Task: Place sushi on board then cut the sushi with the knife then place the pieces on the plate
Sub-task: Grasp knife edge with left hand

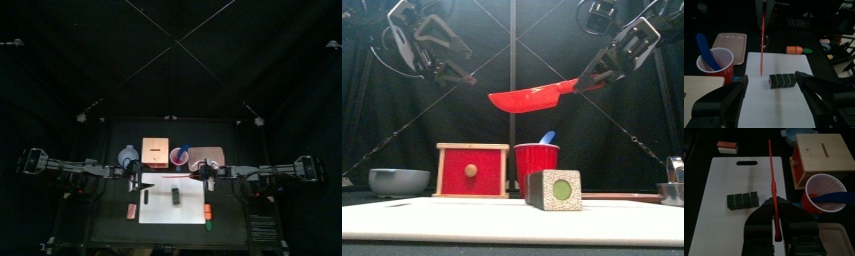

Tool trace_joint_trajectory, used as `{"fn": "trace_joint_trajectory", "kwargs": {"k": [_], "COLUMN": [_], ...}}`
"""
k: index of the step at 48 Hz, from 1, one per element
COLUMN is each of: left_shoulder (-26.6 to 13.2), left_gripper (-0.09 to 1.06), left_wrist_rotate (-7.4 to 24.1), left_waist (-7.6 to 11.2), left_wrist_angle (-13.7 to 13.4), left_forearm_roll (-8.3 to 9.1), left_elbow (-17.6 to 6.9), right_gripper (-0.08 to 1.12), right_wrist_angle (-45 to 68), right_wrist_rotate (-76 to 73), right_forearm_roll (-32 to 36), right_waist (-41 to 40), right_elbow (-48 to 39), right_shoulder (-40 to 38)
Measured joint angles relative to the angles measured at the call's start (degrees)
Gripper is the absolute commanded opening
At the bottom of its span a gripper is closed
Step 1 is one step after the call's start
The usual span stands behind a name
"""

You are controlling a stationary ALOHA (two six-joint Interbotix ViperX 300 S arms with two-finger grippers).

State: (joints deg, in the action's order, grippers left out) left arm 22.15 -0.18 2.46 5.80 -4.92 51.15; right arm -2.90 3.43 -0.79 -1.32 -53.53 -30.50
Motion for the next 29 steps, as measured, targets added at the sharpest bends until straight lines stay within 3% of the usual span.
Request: {"fn": "trace_joint_trajectory", "kwargs": {"k": [9,17,29], "left_shoulder": [-5.27,-9.23,-13.01], "left_gripper": [1.03,1.03,1.0], "left_wrist_rotate": [0.0,0.09,0.26], "left_waist": [0.0,-0.18,-1.05], "left_wrist_angle": [-3.16,-3.69,-4.04], "left_forearm_roll": [-0.44,-0.35,0.44], "left_elbow": [-3.25,-6.33,-8.61], "right_gripper": [0.34,0.34,0.34], "right_wrist_angle": [0.79,0.97,1.05], "right_wrist_rotate": [0.0,0.0,0.0], "right_forearm_roll": [0.09,0.0,0.0], "right_waist": [0.53,0.88,1.93], "right_elbow": [-0.18,-0.18,0.0], "right_shoulder": [0.26,1.41,4.22]}}
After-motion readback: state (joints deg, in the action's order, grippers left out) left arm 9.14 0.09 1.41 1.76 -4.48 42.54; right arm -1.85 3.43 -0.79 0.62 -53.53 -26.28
